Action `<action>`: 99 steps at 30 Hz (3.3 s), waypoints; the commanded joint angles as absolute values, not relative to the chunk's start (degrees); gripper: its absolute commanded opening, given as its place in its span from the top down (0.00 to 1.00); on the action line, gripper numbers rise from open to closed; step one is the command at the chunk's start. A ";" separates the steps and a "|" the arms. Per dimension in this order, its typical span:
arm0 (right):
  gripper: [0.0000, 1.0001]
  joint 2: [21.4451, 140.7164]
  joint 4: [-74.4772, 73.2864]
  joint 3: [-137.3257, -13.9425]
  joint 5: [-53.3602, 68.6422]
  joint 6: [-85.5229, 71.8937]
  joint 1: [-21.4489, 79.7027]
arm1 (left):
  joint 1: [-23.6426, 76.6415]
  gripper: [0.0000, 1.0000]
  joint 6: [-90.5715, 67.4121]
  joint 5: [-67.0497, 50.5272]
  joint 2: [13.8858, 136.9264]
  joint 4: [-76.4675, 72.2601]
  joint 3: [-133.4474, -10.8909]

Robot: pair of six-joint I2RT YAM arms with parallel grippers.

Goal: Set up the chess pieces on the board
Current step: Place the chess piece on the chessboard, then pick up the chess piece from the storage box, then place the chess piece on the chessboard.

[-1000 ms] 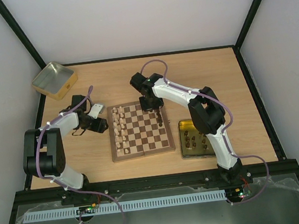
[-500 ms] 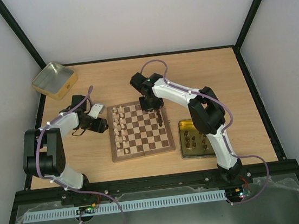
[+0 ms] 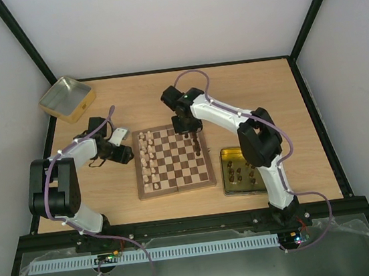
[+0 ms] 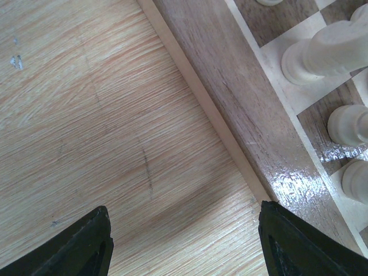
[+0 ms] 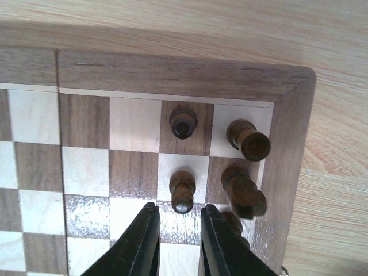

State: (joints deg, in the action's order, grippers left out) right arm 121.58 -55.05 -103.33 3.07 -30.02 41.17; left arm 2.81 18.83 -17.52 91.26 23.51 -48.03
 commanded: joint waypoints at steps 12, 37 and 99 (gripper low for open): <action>0.81 96.25 -55.30 -79.96 -3.77 -37.23 37.90 | 2.37 0.31 18.73 -18.27 90.79 24.43 -47.78; 0.80 75.96 -47.95 -46.86 5.46 -41.02 21.95 | 2.46 0.30 18.72 -18.73 90.53 24.95 -47.73; 0.96 102.25 -61.94 -97.88 -0.11 -34.66 36.94 | 2.42 0.31 18.90 -18.72 90.37 24.92 -47.49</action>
State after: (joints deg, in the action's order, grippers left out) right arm 94.41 -57.06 -87.83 1.98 -37.76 33.08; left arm 2.61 18.83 -18.02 91.26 23.92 -48.03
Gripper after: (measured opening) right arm 0.042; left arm 0.696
